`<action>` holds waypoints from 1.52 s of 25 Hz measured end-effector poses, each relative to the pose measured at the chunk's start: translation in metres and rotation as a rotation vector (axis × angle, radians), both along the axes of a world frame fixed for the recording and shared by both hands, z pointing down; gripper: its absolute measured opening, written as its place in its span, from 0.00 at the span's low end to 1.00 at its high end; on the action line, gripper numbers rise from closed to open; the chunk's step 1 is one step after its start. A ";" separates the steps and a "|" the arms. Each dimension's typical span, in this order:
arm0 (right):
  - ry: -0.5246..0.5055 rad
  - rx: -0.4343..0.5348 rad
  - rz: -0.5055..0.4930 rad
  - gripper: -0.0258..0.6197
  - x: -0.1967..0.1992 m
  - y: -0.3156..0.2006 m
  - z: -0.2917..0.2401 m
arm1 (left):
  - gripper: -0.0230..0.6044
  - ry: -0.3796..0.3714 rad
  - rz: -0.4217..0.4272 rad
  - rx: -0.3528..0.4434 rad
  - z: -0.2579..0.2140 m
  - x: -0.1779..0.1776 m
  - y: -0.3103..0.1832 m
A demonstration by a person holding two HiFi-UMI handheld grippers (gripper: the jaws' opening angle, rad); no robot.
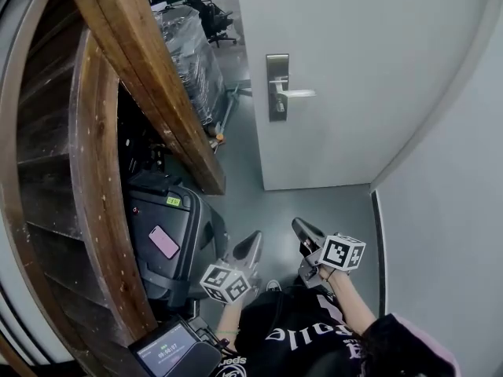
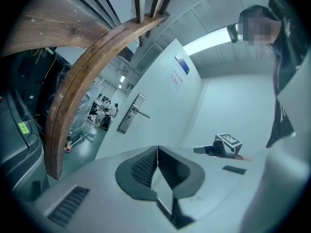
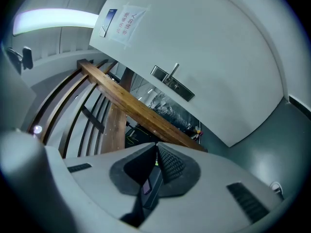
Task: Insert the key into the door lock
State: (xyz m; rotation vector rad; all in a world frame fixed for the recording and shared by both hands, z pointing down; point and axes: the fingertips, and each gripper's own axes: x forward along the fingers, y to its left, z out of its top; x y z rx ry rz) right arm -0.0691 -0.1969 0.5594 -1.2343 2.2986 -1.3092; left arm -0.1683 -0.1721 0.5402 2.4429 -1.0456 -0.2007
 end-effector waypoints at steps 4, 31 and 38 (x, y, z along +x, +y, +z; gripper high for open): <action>0.004 0.020 -0.037 0.08 -0.001 0.030 -0.010 | 0.05 0.008 -0.009 0.016 -0.006 0.006 0.027; 0.026 0.041 -0.303 0.08 0.128 0.287 -0.006 | 0.05 -0.002 -0.194 -0.019 -0.011 0.170 0.297; 0.031 0.062 -0.312 0.08 0.121 0.306 -0.016 | 0.05 -0.017 -0.196 0.010 -0.024 0.163 0.309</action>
